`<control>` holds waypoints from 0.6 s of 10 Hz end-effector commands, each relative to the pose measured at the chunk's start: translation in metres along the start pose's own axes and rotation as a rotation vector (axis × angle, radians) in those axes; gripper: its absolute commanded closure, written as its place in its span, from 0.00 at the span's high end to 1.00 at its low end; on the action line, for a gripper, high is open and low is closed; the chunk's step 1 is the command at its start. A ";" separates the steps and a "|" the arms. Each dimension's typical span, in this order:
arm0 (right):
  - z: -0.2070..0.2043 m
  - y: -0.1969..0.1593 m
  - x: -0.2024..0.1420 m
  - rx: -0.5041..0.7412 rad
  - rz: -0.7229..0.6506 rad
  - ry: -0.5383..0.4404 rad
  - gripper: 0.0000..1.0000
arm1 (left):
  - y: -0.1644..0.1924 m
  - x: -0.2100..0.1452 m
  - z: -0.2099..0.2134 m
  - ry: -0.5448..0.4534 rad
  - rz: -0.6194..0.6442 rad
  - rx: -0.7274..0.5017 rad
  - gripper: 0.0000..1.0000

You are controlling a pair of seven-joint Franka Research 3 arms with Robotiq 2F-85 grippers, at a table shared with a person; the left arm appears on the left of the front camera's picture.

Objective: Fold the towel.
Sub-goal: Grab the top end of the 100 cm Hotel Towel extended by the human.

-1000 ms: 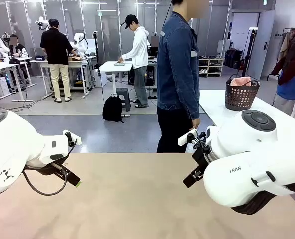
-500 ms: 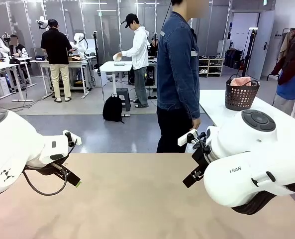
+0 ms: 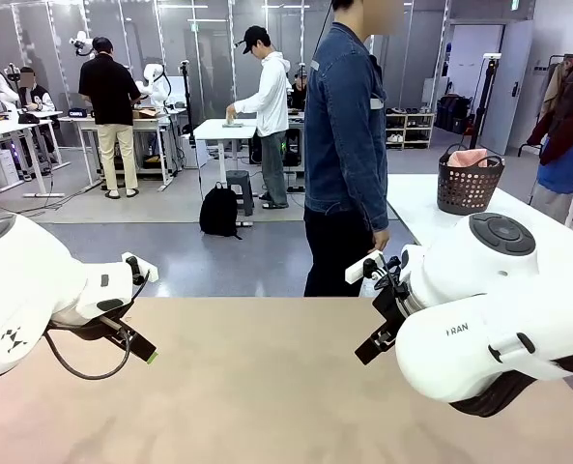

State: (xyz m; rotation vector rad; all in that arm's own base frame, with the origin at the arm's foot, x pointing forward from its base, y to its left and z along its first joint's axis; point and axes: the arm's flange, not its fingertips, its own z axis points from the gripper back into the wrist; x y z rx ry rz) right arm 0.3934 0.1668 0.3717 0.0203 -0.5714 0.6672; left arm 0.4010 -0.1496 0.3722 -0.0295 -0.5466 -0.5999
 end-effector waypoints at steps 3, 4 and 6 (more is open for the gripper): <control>0.014 -0.009 0.009 0.042 -0.033 -0.008 1.00 | 0.009 0.006 0.016 0.033 0.005 -0.056 1.00; 0.030 -0.019 0.018 0.126 -0.055 0.018 1.00 | 0.022 0.013 0.036 0.051 0.035 -0.177 1.00; 0.065 -0.039 0.029 0.422 -0.123 0.037 1.00 | 0.050 0.024 0.075 0.104 0.139 -0.400 1.00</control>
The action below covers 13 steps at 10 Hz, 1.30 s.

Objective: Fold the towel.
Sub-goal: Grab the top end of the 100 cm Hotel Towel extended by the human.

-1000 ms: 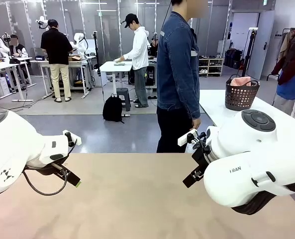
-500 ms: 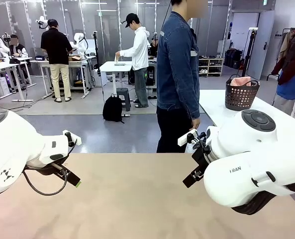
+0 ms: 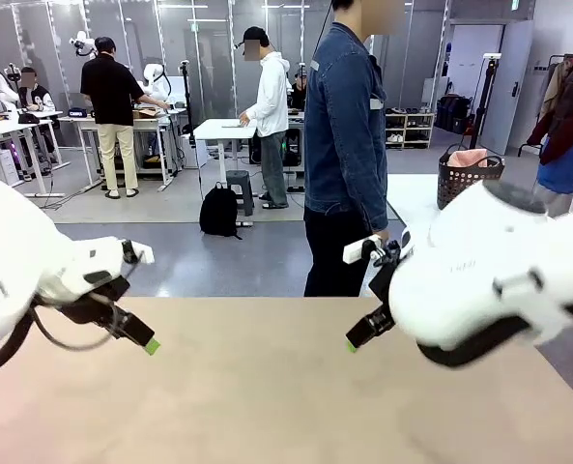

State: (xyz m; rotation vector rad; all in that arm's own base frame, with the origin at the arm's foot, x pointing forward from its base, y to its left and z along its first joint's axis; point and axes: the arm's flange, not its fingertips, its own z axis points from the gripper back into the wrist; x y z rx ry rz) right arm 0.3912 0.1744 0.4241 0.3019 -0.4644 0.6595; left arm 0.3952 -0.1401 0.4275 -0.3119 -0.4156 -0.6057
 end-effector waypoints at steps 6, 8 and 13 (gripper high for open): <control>0.160 -0.152 -0.064 0.914 -0.267 -0.245 1.00 | 0.151 -0.040 0.145 -0.076 0.421 -0.894 1.00; 0.195 -0.196 -0.135 0.973 -0.360 -0.402 1.00 | 0.199 -0.090 0.175 -0.217 0.504 -1.003 1.00; 0.250 -0.251 -0.263 0.891 -0.557 -0.649 1.00 | 0.272 -0.188 0.222 -0.485 0.684 -0.957 1.00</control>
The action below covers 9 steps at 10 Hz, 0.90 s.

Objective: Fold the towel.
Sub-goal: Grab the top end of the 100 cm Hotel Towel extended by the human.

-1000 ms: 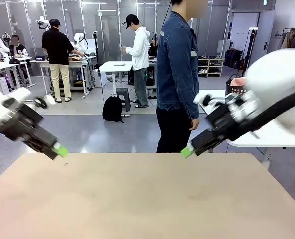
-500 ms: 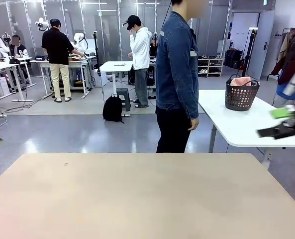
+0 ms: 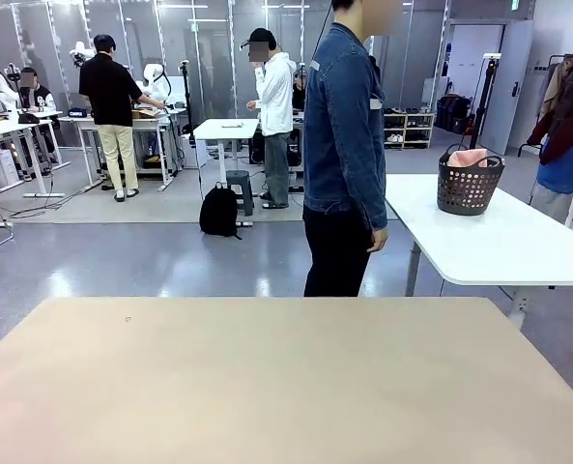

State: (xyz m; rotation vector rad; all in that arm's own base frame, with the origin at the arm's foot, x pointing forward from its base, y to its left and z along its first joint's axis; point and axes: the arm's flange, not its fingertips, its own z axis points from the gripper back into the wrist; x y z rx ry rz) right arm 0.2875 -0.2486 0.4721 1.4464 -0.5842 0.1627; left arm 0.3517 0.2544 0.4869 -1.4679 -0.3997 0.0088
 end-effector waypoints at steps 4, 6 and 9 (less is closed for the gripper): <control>0.022 0.001 -0.008 -0.008 0.003 -0.077 1.00 | 0.000 -0.004 0.011 -0.032 0.002 0.008 1.00; 0.022 0.001 -0.008 -0.008 0.003 -0.077 1.00 | 0.000 -0.004 0.011 -0.032 0.002 0.008 1.00; 0.022 0.001 -0.008 -0.008 0.003 -0.077 1.00 | 0.000 -0.004 0.011 -0.032 0.002 0.008 1.00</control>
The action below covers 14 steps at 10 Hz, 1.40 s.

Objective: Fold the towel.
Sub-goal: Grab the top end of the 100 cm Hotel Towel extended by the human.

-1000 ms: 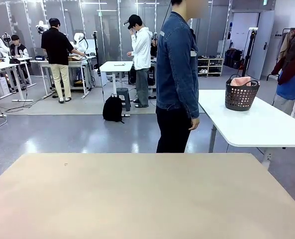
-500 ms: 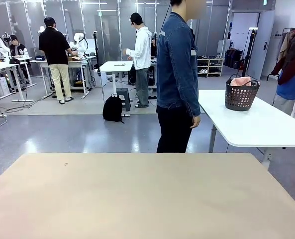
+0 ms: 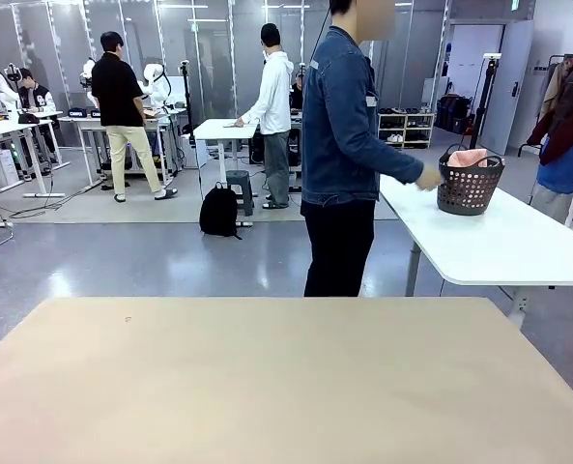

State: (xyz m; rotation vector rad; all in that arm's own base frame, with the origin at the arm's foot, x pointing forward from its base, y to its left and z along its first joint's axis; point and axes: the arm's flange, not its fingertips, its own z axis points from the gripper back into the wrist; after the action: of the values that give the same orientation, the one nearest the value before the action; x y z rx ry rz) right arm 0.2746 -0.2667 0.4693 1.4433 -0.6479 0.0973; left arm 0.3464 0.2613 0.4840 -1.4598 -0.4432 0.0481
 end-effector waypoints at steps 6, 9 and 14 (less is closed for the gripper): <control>0.001 0.000 0.000 0.008 0.005 0.003 1.00 | -0.002 0.000 0.003 0.020 0.004 -0.002 1.00; 0.001 0.000 0.000 0.008 0.005 0.003 1.00 | -0.002 0.000 0.003 0.020 0.004 -0.002 1.00; 0.001 0.000 0.000 0.008 0.005 0.003 1.00 | -0.002 0.000 0.003 0.020 0.004 -0.002 1.00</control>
State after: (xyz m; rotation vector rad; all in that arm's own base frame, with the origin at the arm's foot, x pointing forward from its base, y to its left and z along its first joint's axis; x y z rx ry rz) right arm 0.2752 -0.2665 0.4684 1.4439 -0.6449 0.0956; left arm 0.3466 0.2608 0.4841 -1.4601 -0.4421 0.0471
